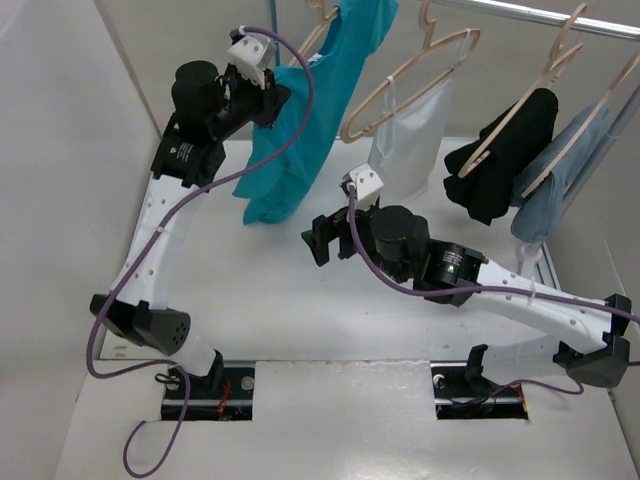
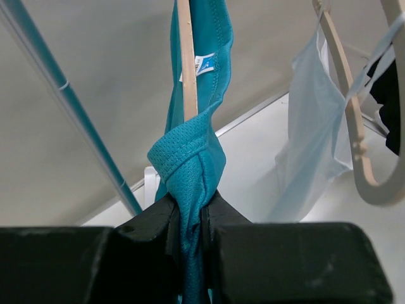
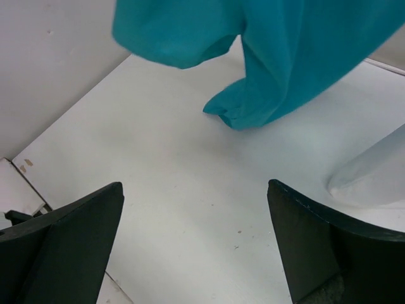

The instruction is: Place the t-shirt on the hanger

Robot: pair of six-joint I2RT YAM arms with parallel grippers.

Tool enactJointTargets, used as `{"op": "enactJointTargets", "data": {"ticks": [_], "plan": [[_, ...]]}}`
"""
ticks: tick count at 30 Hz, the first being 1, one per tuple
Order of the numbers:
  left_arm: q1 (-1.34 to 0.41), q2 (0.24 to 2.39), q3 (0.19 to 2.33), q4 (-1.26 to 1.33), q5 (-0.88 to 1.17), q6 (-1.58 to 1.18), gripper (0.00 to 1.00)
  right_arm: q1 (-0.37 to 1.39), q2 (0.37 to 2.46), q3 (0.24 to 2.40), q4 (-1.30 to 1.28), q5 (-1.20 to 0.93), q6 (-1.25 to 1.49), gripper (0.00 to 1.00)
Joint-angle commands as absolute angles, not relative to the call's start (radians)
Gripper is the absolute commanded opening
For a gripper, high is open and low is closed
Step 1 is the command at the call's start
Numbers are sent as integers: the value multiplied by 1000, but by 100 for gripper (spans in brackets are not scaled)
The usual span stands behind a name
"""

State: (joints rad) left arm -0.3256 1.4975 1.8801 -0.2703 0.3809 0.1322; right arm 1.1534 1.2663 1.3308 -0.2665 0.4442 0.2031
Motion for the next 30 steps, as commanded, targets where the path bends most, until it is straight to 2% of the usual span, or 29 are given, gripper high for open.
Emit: {"op": "enactJointTargets", "data": {"ticks": [1, 9, 13, 18, 26, 30], "plan": [[-328, 1525, 1994, -135, 414, 80, 0, 1169, 1232, 1318, -273, 436, 215, 100], [-357, 1666, 2125, -175, 345, 69, 0, 1169, 1213, 1299, -282, 468, 224, 100], [-385, 1680, 2144, -95, 288, 117, 0, 1169, 1226, 1310, -291, 459, 224, 100], [-394, 1741, 2203, -201, 276, 117, 0, 1169, 1235, 1310, -291, 459, 235, 100], [-394, 1689, 2002, -219, 218, 117, 0, 1169, 1207, 1292, -310, 477, 235, 100], [-394, 1680, 1991, -219, 192, 126, 0, 1169, 1187, 1281, -321, 477, 255, 100]]}}
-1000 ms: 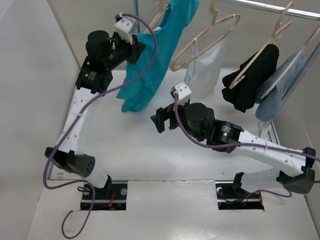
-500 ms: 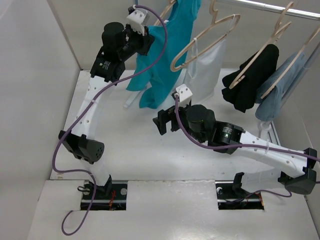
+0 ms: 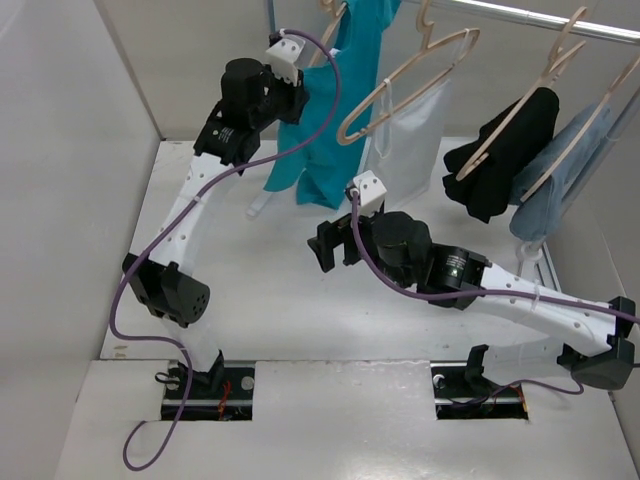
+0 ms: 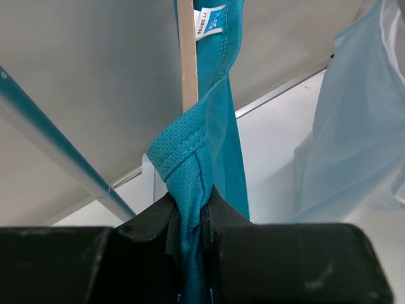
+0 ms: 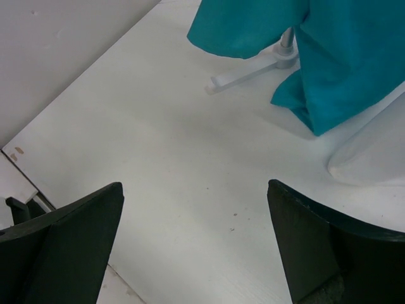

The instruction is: Place the t-shirt on the hanger

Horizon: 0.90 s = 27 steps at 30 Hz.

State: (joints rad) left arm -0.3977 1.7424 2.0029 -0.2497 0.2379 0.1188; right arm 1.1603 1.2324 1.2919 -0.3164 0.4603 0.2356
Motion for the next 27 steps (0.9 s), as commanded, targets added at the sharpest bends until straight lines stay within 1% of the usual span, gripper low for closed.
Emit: {"op": "enactJointTargets", "data": {"ticks": [1, 3, 4, 5, 8, 9, 10, 12, 17, 18, 21, 23, 26, 27], "plan": [[-394, 1680, 2000, -219, 192, 126, 6, 1169, 1187, 1281, -321, 477, 255, 100], [-394, 1667, 2000, -219, 204, 126, 28, 1169, 1177, 1269, -331, 477, 264, 100], [-394, 1655, 2000, -219, 215, 126, 37, 1169, 1177, 1269, -345, 477, 264, 100], [-394, 1640, 2000, -210, 215, 126, 52, 1169, 1164, 1269, -354, 477, 264, 100], [-394, 1614, 2000, -210, 215, 135, 65, 1169, 1141, 1247, -376, 477, 275, 100], [-394, 1614, 2000, -210, 215, 146, 75, 1169, 1141, 1235, -391, 477, 275, 100], [-394, 1600, 2009, -210, 215, 146, 81, 1169, 1129, 1235, -400, 477, 275, 100], [-394, 1588, 2019, -210, 225, 155, 100, 1169, 1118, 1224, -431, 457, 275, 100], [-394, 1526, 2064, -236, 201, 155, 100, 1169, 1053, 1143, -454, 384, 275, 100], [-394, 1504, 2065, -256, 174, 155, 100, 1169, 1043, 1128, -475, 353, 284, 100], [-394, 1421, 2051, -276, 95, 166, 100, 1169, 1002, 1063, -534, 353, 362, 100], [-359, 1362, 1998, -285, 20, 146, 100, 1169, 965, 987, -580, 383, 418, 100], [-247, 1235, 1806, -262, -103, 58, 100, 1169, 850, 889, -620, 449, 575, 100], [-209, 1203, 1661, -262, -112, 46, 100, 1169, 815, 818, -638, 474, 630, 100]]}}
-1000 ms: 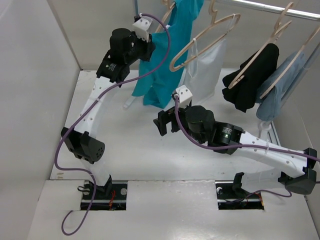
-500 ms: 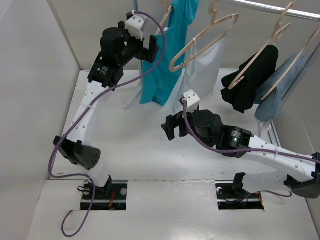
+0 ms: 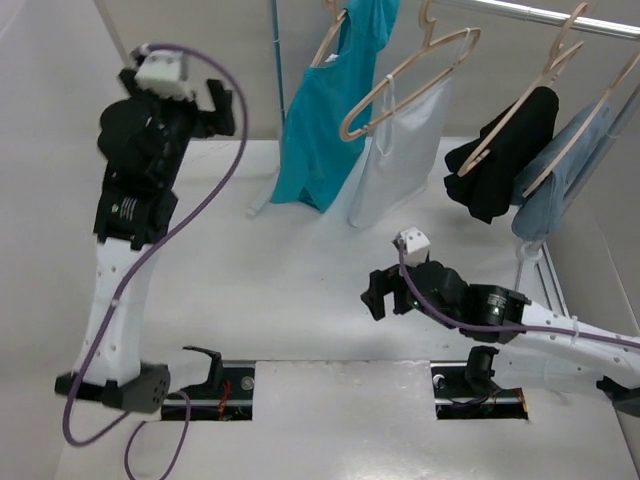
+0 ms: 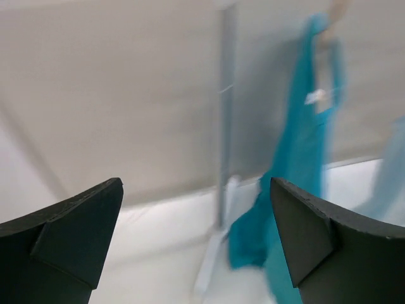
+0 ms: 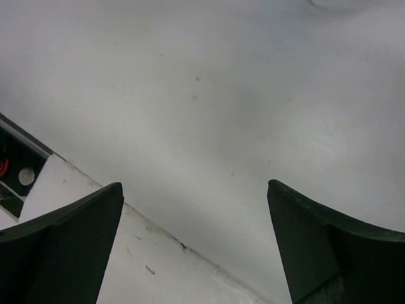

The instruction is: Place the t-shirt on the hanger

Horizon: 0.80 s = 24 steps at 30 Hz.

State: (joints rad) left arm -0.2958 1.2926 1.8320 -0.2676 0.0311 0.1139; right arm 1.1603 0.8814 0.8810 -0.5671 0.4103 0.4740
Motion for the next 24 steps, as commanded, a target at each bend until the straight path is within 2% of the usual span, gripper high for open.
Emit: {"op": "enactJointTargets", "data": {"ticks": [1, 5, 10, 13, 17, 24], "plan": [[-127, 1133, 1576, -233, -123, 25, 100, 1169, 739, 752, -688, 520, 752, 100], [12, 973, 1176, -210, -147, -9, 100, 1169, 511, 646, -857, 581, 1032, 100], [12, 959, 981, -296, -248, -92, 100, 1169, 238, 592, -1028, 592, 1118, 100], [44, 925, 887, -275, -230, -92, 100, 1169, 124, 601, -1081, 580, 1135, 100], [44, 925, 876, -275, -170, -92, 100, 1169, 112, 601, -1068, 568, 1097, 100], [44, 925, 876, -275, -81, -101, 100, 1169, 349, 653, -1059, 598, 1078, 100]]}}
